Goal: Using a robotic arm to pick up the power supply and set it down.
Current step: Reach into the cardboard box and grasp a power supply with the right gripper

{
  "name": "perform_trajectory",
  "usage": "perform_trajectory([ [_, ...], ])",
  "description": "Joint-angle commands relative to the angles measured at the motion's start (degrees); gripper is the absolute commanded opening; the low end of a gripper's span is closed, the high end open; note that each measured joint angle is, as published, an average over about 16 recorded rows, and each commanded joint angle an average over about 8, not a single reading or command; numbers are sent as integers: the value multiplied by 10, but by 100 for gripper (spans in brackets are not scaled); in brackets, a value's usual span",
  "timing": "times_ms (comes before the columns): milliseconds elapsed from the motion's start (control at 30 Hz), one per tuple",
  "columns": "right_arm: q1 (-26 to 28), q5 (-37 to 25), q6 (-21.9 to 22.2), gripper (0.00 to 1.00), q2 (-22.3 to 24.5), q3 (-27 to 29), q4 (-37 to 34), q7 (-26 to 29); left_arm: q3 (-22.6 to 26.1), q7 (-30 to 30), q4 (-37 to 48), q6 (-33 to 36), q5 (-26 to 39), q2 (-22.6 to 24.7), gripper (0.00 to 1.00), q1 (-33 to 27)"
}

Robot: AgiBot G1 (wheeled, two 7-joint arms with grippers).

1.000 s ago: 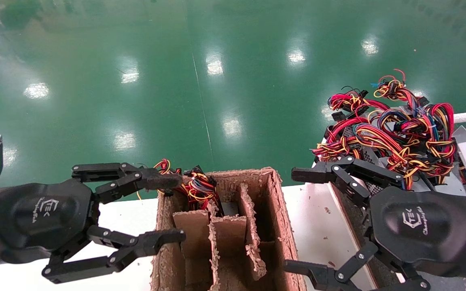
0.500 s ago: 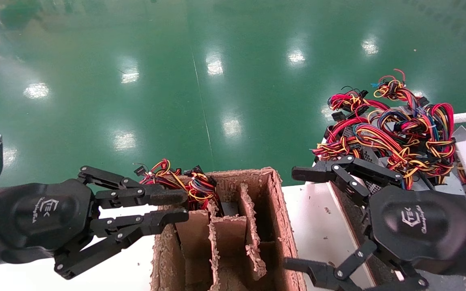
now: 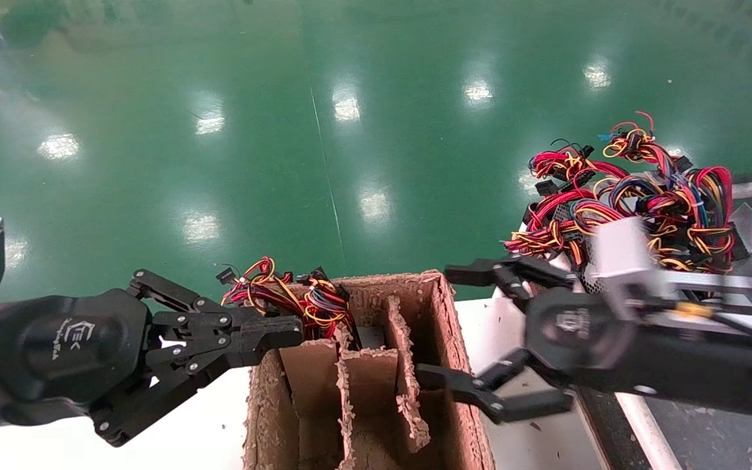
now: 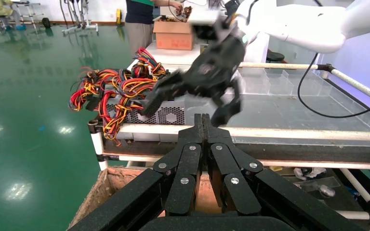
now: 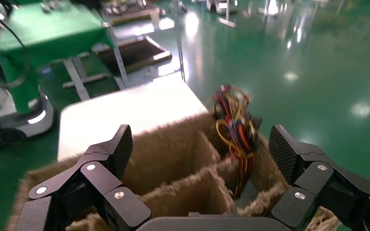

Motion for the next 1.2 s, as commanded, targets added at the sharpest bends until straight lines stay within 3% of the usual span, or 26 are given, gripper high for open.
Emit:
perform_trajectory([
  [33,11,-26,14,92,-17,-14,-15,4,0,0,0,0,0,0,98,0],
  [267,58,-93,30,4,-85,-53,-92,-20,0,0,0,0,0,0,100,0],
  [300,63,-100,34,0,-94,-57,-102,-26,0,0,0,0,0,0,100,0],
  [733,102,-156,70,0,-197,-89,-212,-105,0,0,0,0,0,0,100,0],
  [1200,118,-187,102,0,-249,-106,-258,-137,0,0,0,0,0,0,100,0],
])
